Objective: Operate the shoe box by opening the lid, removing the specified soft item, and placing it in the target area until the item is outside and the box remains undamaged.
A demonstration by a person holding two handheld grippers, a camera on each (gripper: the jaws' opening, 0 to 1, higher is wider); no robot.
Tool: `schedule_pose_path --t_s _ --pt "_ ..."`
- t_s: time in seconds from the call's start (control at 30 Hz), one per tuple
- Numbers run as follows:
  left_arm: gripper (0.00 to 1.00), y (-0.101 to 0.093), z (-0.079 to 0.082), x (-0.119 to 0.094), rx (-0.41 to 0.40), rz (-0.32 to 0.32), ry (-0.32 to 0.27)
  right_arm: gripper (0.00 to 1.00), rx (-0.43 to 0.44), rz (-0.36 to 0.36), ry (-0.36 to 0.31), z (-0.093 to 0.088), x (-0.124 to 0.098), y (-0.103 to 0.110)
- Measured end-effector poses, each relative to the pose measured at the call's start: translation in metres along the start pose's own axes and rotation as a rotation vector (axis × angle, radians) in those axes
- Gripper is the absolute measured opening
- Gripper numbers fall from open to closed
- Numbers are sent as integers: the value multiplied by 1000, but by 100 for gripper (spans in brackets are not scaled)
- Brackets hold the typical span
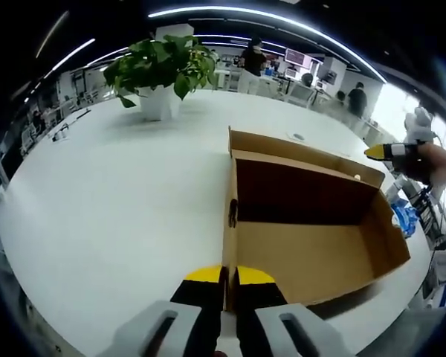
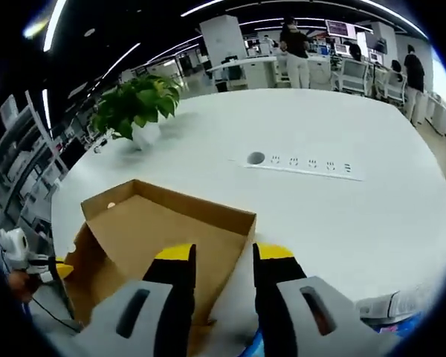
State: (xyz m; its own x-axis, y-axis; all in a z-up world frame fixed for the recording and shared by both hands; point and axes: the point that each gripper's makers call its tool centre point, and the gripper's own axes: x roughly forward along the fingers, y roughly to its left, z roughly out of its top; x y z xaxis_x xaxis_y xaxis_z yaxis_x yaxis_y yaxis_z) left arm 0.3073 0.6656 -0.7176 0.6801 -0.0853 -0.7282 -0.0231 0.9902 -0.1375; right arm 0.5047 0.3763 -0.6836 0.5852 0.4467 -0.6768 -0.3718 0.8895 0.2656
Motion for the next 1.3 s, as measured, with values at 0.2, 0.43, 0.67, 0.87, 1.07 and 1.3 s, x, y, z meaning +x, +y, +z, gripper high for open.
schedule_pose_path --t_s 0.2,0.43,0.67,0.87,1.07,1.3 --pt "3 0 0 1 11 9 0 27 62 -25 33 -5 25 -10" --pt "3 2 0 4 18 15 -5 24 115 -54 83 -9 56 -25" --pt "3 3 1 6 32 20 -2 11 120 -104 142 -22 67 -32" --pt "3 3 1 8 41 20 -4 4 111 -147 147 -21 70 -35" --pt "3 3 1 9 47 22 1 3 122 -162 142 -19 62 -32" --pt "3 0 3 12 48 23 -3 1 155 -166 97 -2 50 -28"
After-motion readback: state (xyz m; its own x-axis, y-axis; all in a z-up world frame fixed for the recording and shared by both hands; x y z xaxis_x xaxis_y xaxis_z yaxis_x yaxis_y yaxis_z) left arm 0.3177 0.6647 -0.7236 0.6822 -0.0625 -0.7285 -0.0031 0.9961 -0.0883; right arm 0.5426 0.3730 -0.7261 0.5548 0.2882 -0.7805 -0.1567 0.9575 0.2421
